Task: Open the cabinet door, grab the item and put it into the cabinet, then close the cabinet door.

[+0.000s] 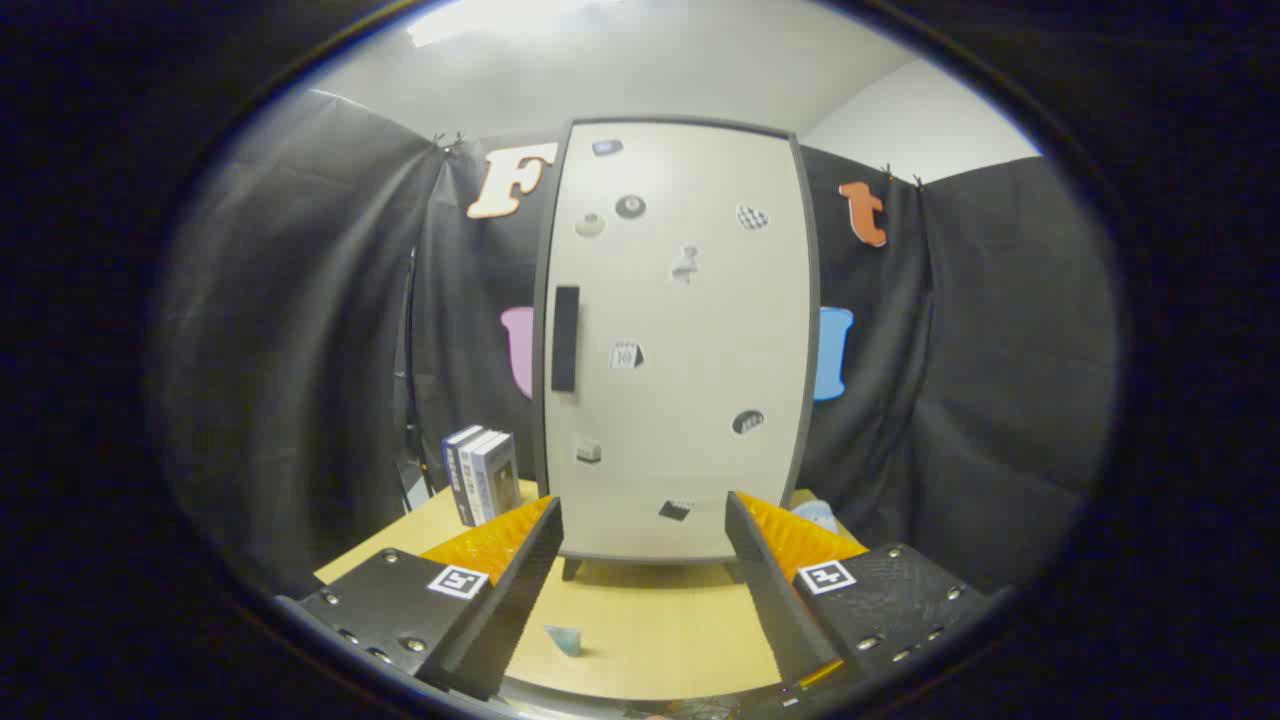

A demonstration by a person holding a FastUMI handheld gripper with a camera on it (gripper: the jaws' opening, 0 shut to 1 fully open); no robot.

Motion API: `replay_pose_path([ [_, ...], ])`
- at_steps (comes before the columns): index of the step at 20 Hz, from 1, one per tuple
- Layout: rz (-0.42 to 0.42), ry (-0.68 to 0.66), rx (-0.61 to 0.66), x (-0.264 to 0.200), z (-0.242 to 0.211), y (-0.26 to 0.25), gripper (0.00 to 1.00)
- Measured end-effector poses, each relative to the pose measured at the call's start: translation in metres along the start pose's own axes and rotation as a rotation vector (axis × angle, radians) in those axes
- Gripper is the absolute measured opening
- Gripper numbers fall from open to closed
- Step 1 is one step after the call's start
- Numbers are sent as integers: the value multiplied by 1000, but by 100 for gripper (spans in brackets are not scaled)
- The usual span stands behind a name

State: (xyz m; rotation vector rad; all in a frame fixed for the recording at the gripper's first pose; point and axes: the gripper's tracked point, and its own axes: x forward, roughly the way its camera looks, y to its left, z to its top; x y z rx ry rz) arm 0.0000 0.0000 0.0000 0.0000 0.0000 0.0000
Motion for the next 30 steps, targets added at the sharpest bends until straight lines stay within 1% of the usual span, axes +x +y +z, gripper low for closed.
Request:
replay_pose_path([
  [3,-32,-38,15,-15,39,7,96],
  [7,-59,-31,27,-23,44,6,97],
  [11,-79,-72,32,-28,60,1,97],
  [14,-86,-75,51,-28,64,-6,97],
  [22,-74,-68,28,-21,64,-10,97],
  [30,-45,-54,17,4,60,-4,97],
])
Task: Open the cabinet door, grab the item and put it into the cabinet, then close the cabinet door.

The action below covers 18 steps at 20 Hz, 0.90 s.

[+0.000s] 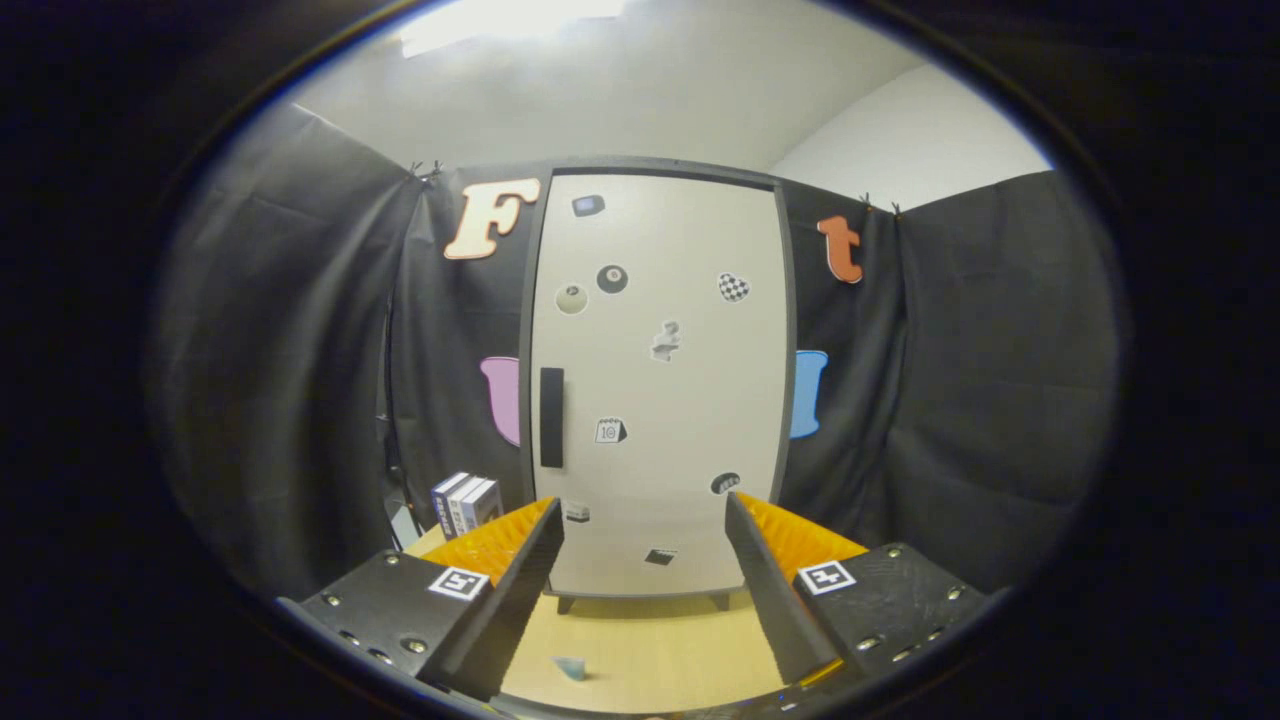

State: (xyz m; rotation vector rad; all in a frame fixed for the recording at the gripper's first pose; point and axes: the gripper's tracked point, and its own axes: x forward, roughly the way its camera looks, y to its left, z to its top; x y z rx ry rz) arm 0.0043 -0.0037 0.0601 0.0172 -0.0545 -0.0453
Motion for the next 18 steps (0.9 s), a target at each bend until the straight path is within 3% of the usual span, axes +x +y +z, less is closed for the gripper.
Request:
replay_pose_path([
  [18,152,-4,62,159,-9,98,97],
])
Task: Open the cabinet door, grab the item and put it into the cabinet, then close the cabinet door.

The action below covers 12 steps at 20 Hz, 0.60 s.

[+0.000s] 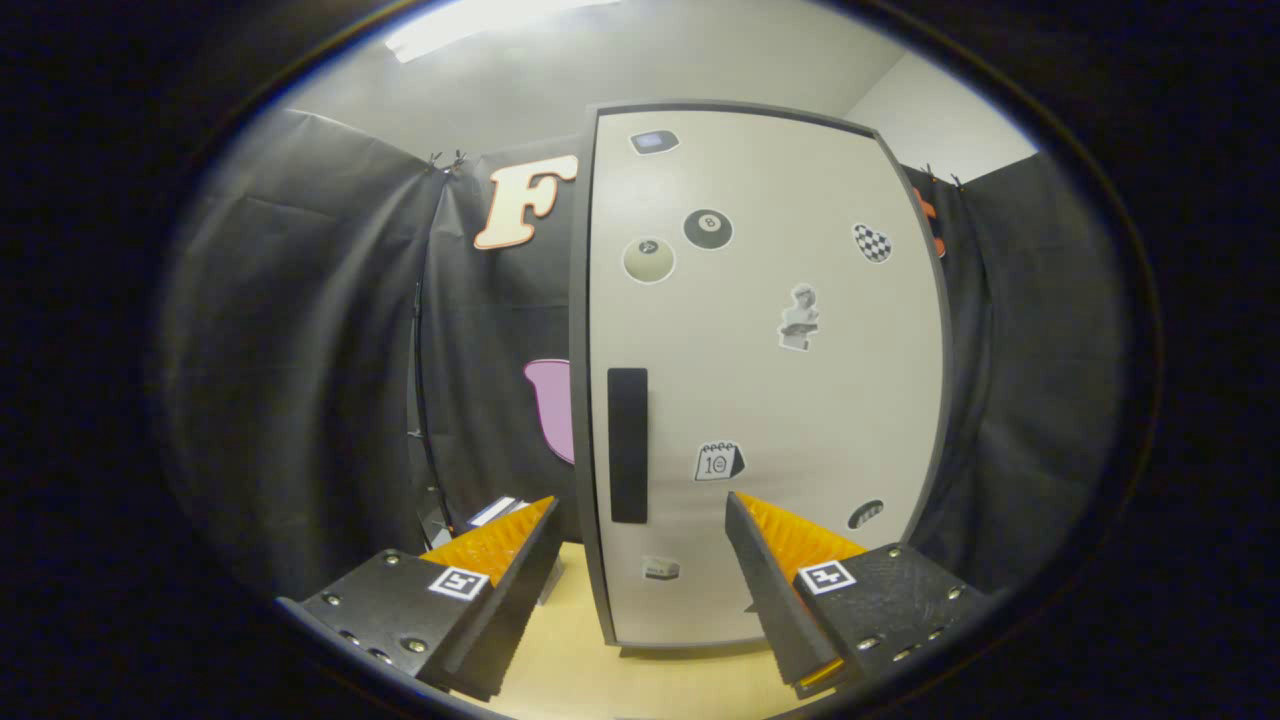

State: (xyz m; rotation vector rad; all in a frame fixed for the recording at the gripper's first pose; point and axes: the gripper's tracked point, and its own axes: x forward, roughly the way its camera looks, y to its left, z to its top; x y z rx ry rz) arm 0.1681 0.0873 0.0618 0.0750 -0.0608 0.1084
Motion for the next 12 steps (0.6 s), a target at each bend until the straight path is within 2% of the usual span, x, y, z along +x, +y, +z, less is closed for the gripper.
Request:
replay_pose_path([
  [7,14,7,22,63,-8,12,97],
  [9,12,13,24,76,-12,14,91],
  [11,9,17,23,87,-14,15,91],
  [12,3,16,21,89,-15,13,85],
])
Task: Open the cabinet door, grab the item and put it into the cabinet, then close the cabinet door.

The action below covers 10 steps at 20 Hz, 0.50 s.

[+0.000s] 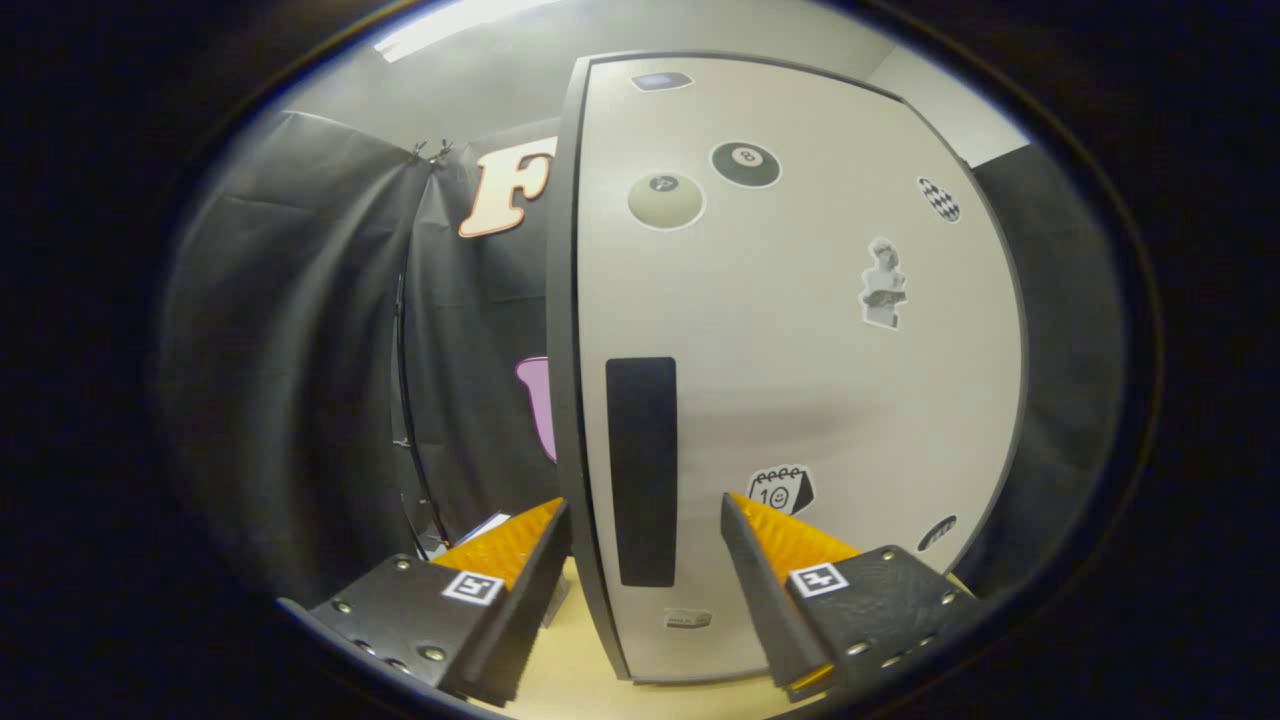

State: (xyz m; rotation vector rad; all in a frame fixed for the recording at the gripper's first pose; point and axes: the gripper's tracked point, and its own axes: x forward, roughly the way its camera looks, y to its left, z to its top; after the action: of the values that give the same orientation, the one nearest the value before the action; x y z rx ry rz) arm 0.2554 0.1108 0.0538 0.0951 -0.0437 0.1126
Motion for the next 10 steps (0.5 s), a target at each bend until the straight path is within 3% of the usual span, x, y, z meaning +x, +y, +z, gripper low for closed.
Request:
replay_pose_path([
  [2,-5,0,-5,7,-1,0,73],
  [4,-4,8,4,9,-2,0,73],
  [7,-23,-9,0,16,3,-1,37],
  [9,-18,14,8,12,1,2,37],
  [10,-25,8,15,18,-1,3,30],
])
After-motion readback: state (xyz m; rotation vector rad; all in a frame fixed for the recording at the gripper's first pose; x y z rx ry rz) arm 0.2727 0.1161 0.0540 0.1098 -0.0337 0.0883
